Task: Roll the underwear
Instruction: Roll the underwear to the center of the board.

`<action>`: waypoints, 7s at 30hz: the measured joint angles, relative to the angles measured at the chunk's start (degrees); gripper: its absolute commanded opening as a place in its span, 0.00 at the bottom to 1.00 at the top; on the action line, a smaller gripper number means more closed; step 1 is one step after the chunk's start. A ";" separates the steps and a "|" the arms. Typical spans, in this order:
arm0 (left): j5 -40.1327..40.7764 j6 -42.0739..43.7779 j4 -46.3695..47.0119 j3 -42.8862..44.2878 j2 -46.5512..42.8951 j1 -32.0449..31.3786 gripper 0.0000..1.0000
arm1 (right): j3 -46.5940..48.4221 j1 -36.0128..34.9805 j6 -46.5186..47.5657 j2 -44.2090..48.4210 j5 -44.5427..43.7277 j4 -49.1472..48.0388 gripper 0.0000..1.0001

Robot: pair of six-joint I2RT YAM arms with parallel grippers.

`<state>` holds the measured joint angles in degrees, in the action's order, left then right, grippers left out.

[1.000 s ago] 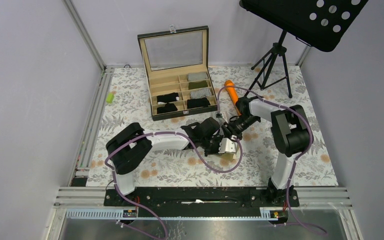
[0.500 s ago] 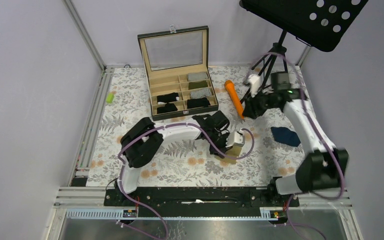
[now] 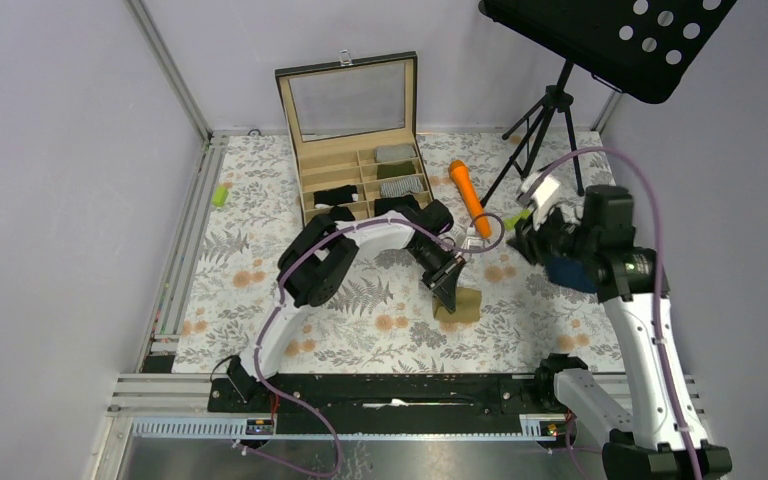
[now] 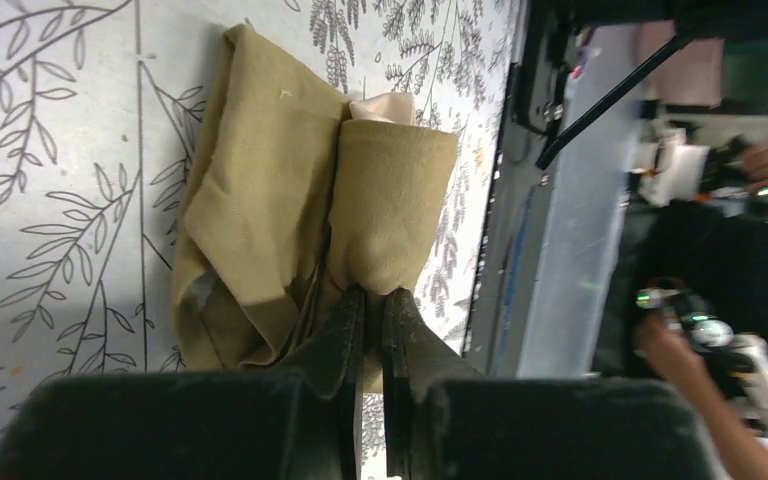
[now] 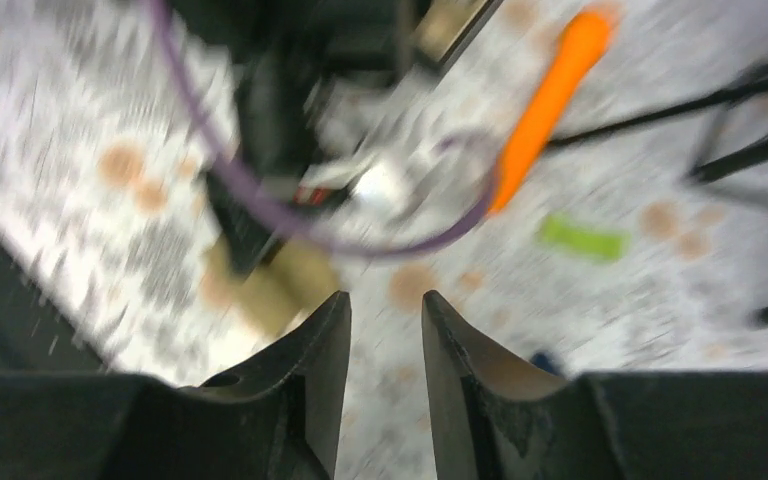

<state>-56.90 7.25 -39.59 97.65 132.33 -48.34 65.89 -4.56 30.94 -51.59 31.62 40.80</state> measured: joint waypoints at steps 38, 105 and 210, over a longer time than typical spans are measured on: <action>-10.01 -6.64 -1.31 3.43 6.82 3.69 0.11 | -35.26 -32.24 35.39 -17.38 -11.98 -20.70 0.34; 22.10 30.88 27.12 -30.71 -24.55 -9.35 0.00 | -2.62 -14.25 20.24 -57.09 17.29 13.66 0.60; 24.30 20.55 17.40 -54.18 -76.26 8.68 0.63 | -17.62 -26.75 23.26 -40.54 4.76 -2.60 0.00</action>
<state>-32.60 27.79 -22.20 43.46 56.07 -39.66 48.27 -31.31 54.19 -92.14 36.38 38.20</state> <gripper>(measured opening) 0.623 0.284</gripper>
